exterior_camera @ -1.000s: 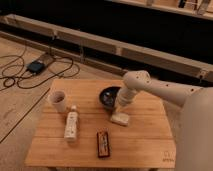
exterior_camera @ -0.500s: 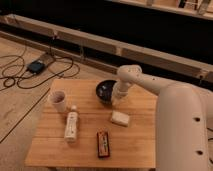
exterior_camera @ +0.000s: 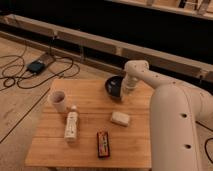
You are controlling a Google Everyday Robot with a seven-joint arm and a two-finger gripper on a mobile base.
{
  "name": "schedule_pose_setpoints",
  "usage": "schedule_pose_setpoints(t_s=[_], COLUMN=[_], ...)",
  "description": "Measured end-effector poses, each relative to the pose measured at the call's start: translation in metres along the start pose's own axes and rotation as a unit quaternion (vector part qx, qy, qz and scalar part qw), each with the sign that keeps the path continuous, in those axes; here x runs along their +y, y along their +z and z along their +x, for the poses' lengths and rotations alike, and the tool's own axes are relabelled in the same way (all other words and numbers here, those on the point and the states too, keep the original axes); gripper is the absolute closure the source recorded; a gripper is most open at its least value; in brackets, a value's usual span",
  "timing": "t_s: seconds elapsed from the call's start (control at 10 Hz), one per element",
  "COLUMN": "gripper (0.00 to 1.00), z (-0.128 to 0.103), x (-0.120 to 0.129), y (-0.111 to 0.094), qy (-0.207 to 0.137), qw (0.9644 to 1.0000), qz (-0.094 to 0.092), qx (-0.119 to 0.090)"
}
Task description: Drag the ceramic bowl in a circle
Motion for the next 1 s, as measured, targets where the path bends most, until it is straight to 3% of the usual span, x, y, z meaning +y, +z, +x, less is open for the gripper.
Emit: schedule_pose_setpoints(t_s=[0.3,0.6,0.8,1.0], gripper=[1.00,1.00,1.00,1.00], z=[0.043,0.055,0.043,0.011], x=[0.030,0.061,0.083,0.096], y=[-0.006,-0.006,-0.005,-0.002], qy=[0.046,0.064,0.054,0.026], qw=[0.9988,0.9975,0.9978,0.9985], qz=[-0.009,-0.024,-0.036,-0.048], qx=[0.015,0.019,0.014,0.004])
